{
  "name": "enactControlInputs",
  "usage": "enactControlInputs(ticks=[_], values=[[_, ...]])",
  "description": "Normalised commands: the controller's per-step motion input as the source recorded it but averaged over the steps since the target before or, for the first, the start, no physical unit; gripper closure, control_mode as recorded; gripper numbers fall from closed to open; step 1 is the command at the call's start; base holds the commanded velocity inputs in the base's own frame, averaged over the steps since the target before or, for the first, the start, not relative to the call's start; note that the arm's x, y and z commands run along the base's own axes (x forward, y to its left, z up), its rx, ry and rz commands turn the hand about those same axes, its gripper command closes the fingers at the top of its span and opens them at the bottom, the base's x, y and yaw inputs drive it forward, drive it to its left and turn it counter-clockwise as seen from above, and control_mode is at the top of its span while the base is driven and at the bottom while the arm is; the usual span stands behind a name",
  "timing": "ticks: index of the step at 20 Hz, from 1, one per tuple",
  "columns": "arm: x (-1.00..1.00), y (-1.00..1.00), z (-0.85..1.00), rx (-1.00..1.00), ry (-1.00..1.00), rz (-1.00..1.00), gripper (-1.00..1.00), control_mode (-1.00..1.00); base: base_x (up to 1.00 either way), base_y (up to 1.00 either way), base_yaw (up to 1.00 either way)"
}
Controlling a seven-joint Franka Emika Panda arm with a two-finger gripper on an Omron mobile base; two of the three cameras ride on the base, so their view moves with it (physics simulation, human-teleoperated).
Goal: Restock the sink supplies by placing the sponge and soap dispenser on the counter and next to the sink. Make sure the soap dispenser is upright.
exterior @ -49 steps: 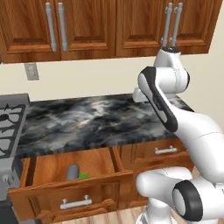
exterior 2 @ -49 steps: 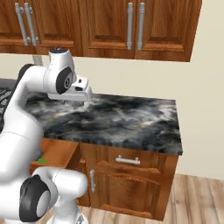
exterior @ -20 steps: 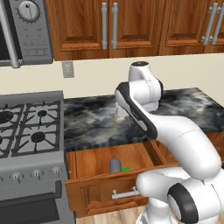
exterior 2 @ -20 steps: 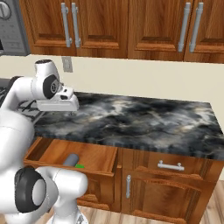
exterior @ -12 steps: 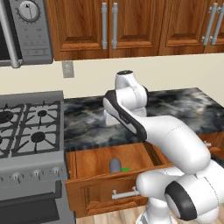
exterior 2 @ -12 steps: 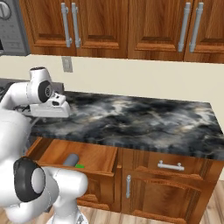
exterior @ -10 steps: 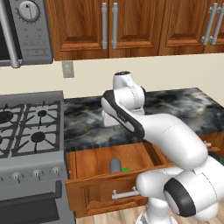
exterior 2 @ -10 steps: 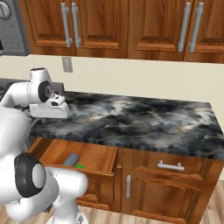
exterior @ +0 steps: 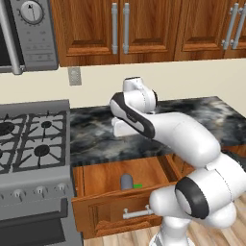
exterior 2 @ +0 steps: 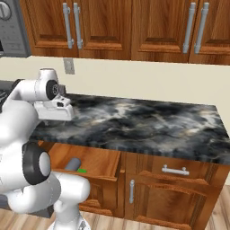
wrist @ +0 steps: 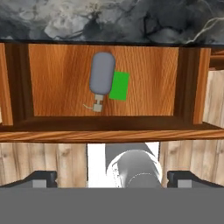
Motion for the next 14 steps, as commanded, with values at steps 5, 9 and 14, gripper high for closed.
enactControlInputs(ticks=[5,9,14], values=[[-0.53,-0.16,-0.94,0.07,0.02,0.00,-1.00,-1.00,0.00,0.00,0.00],[-0.25,-0.23,-0.93,0.13,0.04,0.00,-1.00,-1.00,0.00,0.00,0.00],[-0.14,-0.10,-0.37,0.04,0.00,0.00,-1.00,-1.00,0.00,0.00,0.00]])
